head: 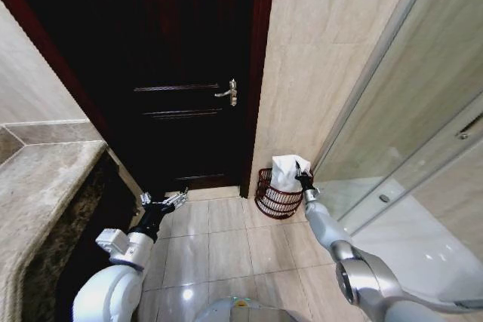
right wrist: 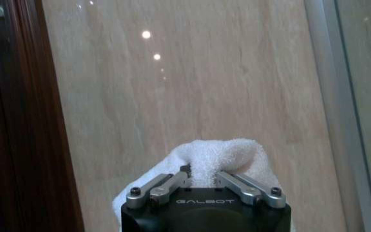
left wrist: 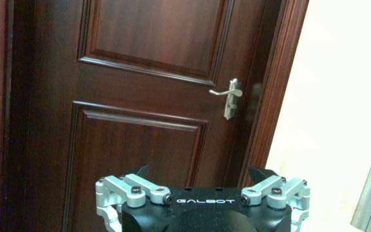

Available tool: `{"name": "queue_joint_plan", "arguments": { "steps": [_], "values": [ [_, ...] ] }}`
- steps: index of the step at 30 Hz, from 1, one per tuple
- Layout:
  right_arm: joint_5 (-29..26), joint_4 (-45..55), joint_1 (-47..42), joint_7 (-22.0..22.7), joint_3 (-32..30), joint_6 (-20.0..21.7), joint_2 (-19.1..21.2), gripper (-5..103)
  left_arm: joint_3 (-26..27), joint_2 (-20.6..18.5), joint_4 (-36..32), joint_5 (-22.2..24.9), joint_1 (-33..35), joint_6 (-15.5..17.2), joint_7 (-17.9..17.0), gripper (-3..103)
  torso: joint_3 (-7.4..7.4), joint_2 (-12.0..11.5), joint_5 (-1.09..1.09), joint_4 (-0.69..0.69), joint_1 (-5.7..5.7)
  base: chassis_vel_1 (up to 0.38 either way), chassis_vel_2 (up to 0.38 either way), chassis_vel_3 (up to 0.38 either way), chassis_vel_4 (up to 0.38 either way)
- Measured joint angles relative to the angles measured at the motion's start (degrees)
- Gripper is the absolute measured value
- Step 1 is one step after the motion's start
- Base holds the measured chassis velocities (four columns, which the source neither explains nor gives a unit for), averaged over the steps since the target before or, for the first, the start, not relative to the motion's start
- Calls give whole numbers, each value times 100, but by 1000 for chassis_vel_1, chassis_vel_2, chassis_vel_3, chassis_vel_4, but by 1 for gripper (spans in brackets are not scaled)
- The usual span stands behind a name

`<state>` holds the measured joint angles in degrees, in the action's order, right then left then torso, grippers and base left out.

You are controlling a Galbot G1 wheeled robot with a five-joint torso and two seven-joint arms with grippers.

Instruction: Discard the used towel into the hamper.

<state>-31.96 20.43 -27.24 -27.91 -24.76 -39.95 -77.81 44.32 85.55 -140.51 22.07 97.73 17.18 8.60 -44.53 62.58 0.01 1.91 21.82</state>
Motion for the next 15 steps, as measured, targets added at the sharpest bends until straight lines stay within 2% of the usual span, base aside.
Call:
{"name": "queue_joint_plan", "arguments": {
  "steps": [15],
  "values": [
    [150, 53, -237, 169, -40, 15, 39, 7, 0, 0, 0, 0, 0, 0, 0, 100, 0, 0, 0, 0, 0, 0, 0, 0, 0]
  ]
}}
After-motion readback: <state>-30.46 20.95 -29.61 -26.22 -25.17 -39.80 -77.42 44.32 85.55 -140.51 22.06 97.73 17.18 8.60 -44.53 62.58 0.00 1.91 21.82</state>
